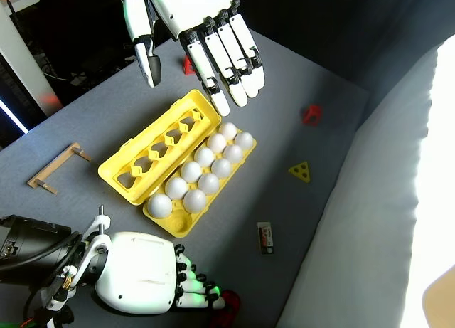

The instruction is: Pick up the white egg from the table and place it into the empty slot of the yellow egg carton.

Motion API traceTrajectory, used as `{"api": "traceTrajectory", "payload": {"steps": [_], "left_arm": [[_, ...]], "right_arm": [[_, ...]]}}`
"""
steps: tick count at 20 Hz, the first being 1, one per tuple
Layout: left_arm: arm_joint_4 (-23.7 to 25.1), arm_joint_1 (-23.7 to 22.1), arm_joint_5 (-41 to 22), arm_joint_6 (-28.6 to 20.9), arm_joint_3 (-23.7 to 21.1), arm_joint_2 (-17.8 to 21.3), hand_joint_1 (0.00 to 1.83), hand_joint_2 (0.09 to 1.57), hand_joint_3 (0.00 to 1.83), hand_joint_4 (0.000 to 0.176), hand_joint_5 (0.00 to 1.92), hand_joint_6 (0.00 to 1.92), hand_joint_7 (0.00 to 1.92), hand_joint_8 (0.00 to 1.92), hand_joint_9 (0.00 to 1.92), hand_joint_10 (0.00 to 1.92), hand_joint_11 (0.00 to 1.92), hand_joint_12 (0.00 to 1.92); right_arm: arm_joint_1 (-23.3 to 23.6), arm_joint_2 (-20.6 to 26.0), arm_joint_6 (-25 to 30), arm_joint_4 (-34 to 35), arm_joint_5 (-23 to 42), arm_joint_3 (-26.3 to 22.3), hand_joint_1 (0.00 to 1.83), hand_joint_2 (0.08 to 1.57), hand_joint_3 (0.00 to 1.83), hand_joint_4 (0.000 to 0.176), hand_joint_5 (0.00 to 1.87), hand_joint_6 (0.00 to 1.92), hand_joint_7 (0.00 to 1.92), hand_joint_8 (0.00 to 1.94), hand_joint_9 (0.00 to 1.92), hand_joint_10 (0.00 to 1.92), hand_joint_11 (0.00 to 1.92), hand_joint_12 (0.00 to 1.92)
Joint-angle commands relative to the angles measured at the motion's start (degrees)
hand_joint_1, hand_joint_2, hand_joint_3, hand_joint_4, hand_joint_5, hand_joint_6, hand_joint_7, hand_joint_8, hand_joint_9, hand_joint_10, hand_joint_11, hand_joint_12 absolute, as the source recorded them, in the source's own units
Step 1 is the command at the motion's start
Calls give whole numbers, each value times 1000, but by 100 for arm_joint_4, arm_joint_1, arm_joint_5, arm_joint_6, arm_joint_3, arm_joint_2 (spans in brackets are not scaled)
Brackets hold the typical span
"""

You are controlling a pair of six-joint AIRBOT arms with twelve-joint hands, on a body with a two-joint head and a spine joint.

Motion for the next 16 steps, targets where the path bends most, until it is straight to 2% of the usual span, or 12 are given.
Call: {"api": "traceTrajectory", "payload": {"steps": [1, 4, 5, 8, 10, 11, 12, 13, 14, 15, 16], "left_arm": [[387, -84, -128, 9, -18, 4, 47, 1289, 0, 27, 121, 6, 110, 5, 111, 6, 0, 522], [387, -84, -128, 9, -20, 4, 43, 1290, 0, 27, 123, 5, 121, 5, 127, 9, 0, 560], [387, -84, -128, 8, -23, 4, 37, 1289, 0, 26, 121, 3, 118, 2, 128, 8, 0, 568], [386, -84, -124, 4, -37, 3, 34, 1290, 0, 26, 122, 3, 115, 1, 131, 9, 0, 568], [386, -81, -124, 3, -41, 3, 33, 1290, 0, 26, 122, 3, 115, 0, 132, 9, 0, 569], [386, -81, -124, 3, -42, 3, 32, 1291, 0, 25, 121, 3, 114, 0, 131, 8, 0, 568], [386, -80, -125, 3, -49, 3, 27, 1293, 1, 25, 121, 2, 113, 0, 131, 7, 0, 553], [385, -77, -125, 3, -54, 3, 27, 1293, 1, 25, 121, 1, 113, 0, 131, 6, 0, 549], [385, -73, -125, 3, -57, 3, 28, 1293, 1, 25, 121, 1, 113, 0, 129, 5, 0, 548], [385, -73, -125, -3, -58, 3, 39, 1292, 0, 25, 121, 1, 113, 0, 128, 4, 0, 546], [385, -72, -125, -4, -58, 3, 43, 1293, 1, 25, 121, 1, 113, 0, 128, 4, 0, 546]], "right_arm": [[159, 78, 120, -193, 274, -22, 1083, 1194, 1, 0, 830, 1251, 448, 53, 107, 49, 3, 2], [283, 311, 608, -192, 842, -171, 1092, 1189, 0, 0, 839, 1237, 463, 48, 128, 59, 27, 15], [304, 384, 876, -192, 1152, -209, 1091, 1184, 1, 0, 848, 1223, 485, 7, 137, 68, 0, 226], [257, 504, 1749, -186, 1914, -219, 1086, 1185, 1, 0, 846, 1225, 489, 5, 139, 71, 0, 267], [204, 514, 1825, 141, 2189, -200, 1085, 1185, 1, 0, 846, 1226, 489, 4, 140, 71, 0, 272], [165, 508, 1509, 701, 2393, -162, 1085, 1185, 1, 0, 847, 1225, 491, 5, 143, 72, 0, 275], [67, 502, 111, 2301, 2854, -128, 1082, 1185, 0, 0, 849, 1222, 491, 4, 145, 73, 0, 302], [-3, 503, -890, 3305, 3189, -128, 1082, 1184, 0, 0, 849, 1221, 497, 6, 145, 74, 0, 310], [-59, 502, -1563, 4075, 3442, -128, 1082, 1184, 0, 0, 849, 1221, 498, 7, 144, 73, 0, 310], [-106, 493, -1945, 4482, 3587, -118, 1082, 1184, 0, 0, 849, 1222, 500, 7, 145, 74, 0, 313], [-150, 479, -1965, 4641, 3713, -97, 1084, 1185, 0, 0, 848, 1223, 501, 6, 149, 76, 0, 345]]}}
